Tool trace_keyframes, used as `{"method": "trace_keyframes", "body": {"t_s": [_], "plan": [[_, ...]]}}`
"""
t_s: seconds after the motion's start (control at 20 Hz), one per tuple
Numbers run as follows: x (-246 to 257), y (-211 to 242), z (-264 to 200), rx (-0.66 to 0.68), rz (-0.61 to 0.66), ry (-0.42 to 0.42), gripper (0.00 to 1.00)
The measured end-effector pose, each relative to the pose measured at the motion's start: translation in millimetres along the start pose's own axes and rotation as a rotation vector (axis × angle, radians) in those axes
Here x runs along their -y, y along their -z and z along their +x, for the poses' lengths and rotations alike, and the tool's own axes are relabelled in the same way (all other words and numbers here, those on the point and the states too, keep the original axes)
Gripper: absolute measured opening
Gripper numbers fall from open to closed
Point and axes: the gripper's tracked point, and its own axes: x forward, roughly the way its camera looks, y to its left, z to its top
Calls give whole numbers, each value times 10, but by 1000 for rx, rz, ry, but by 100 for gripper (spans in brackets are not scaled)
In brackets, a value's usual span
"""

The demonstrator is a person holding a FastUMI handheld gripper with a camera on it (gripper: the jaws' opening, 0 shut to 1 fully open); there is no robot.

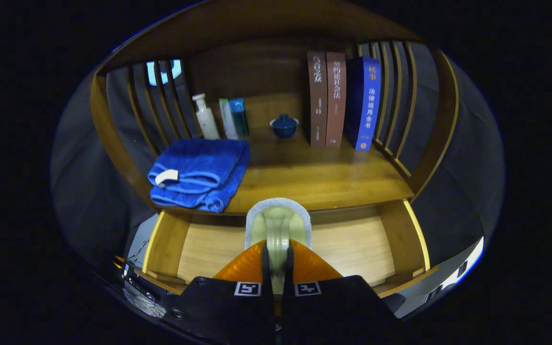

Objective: Pull open the drawer, take out the items inside it, and place them on the countertop above the cabinet.

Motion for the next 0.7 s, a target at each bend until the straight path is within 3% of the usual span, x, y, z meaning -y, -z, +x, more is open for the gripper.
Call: {"method": "trace_keyframes", "body": {"t_s": [0.4,0.7], "plan": [[-31,-830,460,58,18,-12,11],[-26,-1063,1079,9,28,-11,10]]}}
